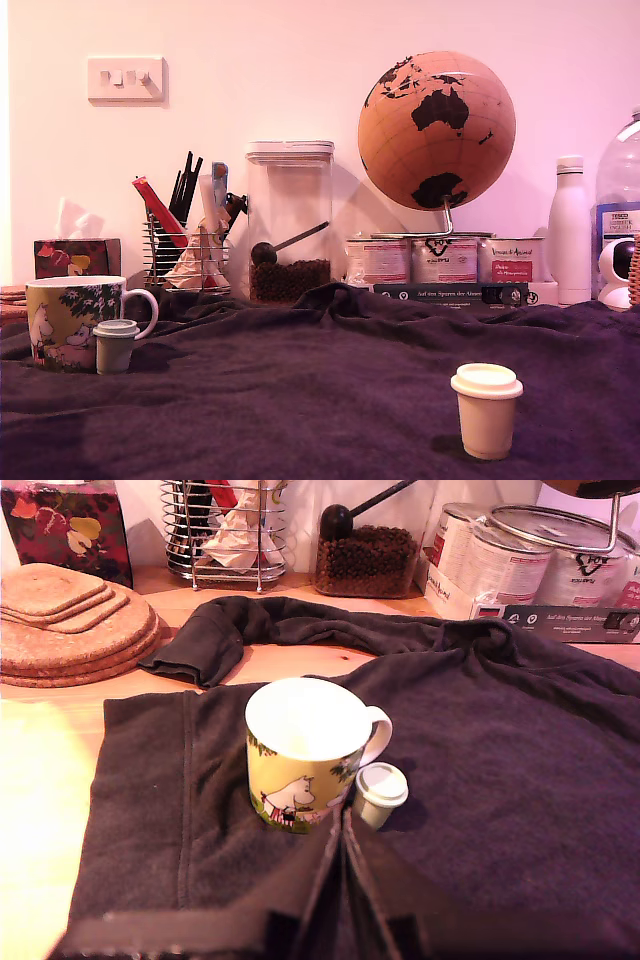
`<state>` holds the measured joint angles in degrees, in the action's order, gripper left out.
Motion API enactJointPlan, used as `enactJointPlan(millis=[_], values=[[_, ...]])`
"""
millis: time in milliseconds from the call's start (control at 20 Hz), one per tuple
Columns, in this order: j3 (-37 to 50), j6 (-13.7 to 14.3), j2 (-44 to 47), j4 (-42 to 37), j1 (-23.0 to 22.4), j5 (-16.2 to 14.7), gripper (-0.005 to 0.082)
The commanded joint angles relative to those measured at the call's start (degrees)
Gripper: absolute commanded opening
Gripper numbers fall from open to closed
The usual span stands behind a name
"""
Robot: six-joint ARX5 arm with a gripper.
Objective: Pick up the coffee capsules on the table and drop them inside the coffee cup
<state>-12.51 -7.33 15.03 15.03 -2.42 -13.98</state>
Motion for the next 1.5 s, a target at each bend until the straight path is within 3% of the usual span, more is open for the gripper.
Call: enactJointPlan(millis=[0, 500, 700, 900, 1300, 1450], values=[[1.5, -3.8, -2.4, 1.3, 0.0, -2.2, -0.0019], [1.5, -3.8, -2.3, 1.4, -0.5, -4.2, -0.0019], [1.5, -3.9, -2.3, -1.0, -3.3, -3.7, -0.0019], [1.6, -5.9, -2.3, -4.0, -8.5, 1.6, -0.0019], [9.4, -10.4, -2.3, -13.7, -22.9, 16.6, -0.0019], [11.2, -10.7, -2.3, -14.7, -26.8, 20.3, -0.0019]])
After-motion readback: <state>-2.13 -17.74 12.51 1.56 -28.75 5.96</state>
